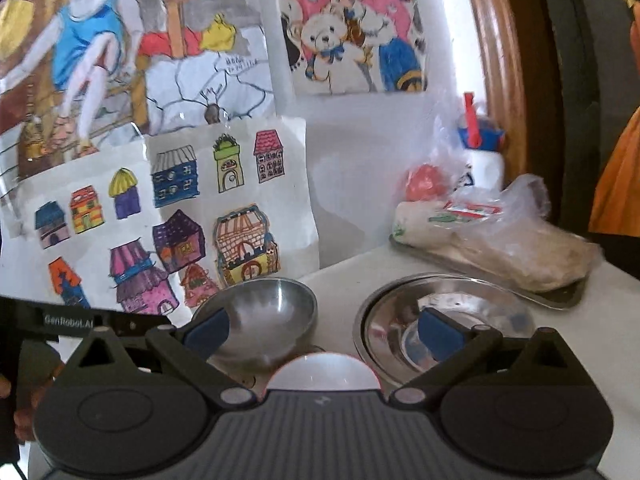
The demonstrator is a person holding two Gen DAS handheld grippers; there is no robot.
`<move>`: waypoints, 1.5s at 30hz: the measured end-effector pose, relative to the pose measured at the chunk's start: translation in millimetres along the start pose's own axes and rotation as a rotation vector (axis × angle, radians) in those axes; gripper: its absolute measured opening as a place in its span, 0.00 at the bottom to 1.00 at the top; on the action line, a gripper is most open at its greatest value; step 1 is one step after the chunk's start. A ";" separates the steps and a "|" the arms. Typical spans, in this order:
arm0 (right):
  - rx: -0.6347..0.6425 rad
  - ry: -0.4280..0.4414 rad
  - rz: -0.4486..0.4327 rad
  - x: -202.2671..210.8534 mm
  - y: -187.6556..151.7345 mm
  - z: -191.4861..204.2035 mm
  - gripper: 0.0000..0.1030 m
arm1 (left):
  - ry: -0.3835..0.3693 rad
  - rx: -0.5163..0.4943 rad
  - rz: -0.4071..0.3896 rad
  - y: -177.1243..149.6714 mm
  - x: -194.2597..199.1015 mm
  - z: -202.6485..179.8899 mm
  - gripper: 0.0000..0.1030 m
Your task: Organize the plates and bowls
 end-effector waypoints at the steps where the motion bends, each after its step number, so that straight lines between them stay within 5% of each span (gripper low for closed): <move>1: -0.003 0.007 0.009 -7.0 2.5 -0.5 0.96 | -0.004 0.010 0.006 1.8 -4.7 1.8 0.99; 12: 0.078 0.003 0.133 -72.0 6.6 8.9 0.56 | -0.046 0.065 0.029 10.2 -33.9 3.0 0.89; 22: 0.118 0.003 0.221 -103.3 -5.2 20.9 0.41 | -0.057 0.090 0.052 10.9 -48.3 -2.4 0.77; 30: 0.102 -0.004 0.251 -111.5 -9.3 18.1 0.18 | -0.080 0.103 0.093 7.6 -59.8 -5.6 0.34; 32: 0.092 -0.004 0.253 -112.7 -9.8 17.9 0.18 | -0.099 0.110 0.102 6.3 -62.1 -6.8 0.24; 45: 0.012 -0.042 0.242 -116.7 -8.3 17.3 0.14 | -0.080 0.144 0.065 7.0 -61.5 -5.7 0.21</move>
Point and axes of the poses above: each gripper's, at about its wrist camera, not at the fingertips, and x roughly against the way its jaws point, z to its left, y to its top, the point moved 7 cm from there along -x, roughly the way its jaws point
